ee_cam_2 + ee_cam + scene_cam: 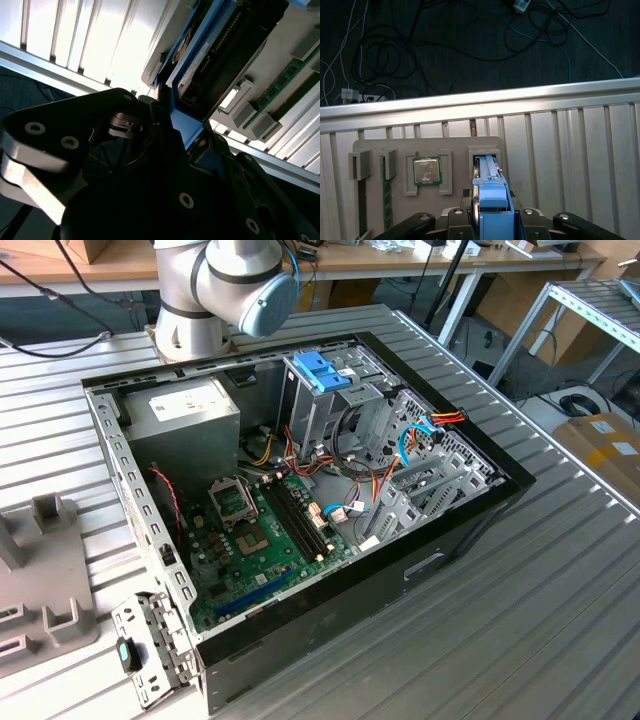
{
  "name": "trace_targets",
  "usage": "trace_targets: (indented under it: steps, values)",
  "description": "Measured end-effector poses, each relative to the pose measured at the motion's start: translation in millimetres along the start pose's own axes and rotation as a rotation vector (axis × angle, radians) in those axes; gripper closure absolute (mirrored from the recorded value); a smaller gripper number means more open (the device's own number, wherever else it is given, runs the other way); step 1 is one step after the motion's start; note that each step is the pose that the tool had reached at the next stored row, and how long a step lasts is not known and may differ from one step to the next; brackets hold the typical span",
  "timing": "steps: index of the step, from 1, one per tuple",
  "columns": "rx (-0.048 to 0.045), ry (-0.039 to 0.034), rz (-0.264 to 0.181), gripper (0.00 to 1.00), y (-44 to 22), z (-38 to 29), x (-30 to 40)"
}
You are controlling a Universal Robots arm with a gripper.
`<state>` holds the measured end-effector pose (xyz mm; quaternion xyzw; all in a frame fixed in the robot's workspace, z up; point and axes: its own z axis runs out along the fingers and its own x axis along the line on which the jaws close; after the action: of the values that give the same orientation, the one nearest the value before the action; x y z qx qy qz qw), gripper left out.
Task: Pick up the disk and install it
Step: 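Pick up the disk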
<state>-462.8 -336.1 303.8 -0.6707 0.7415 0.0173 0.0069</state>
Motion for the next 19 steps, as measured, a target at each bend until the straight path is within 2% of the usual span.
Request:
trace_targets:
  steps: [6, 19]
  values:
    - [0.0001, 0.0005, 0.000, 0.63, 0.6, -5.1, -4.7]
    - [0.0001, 0.0005, 0.000, 0.63, 0.8, -14.1, -5.6]
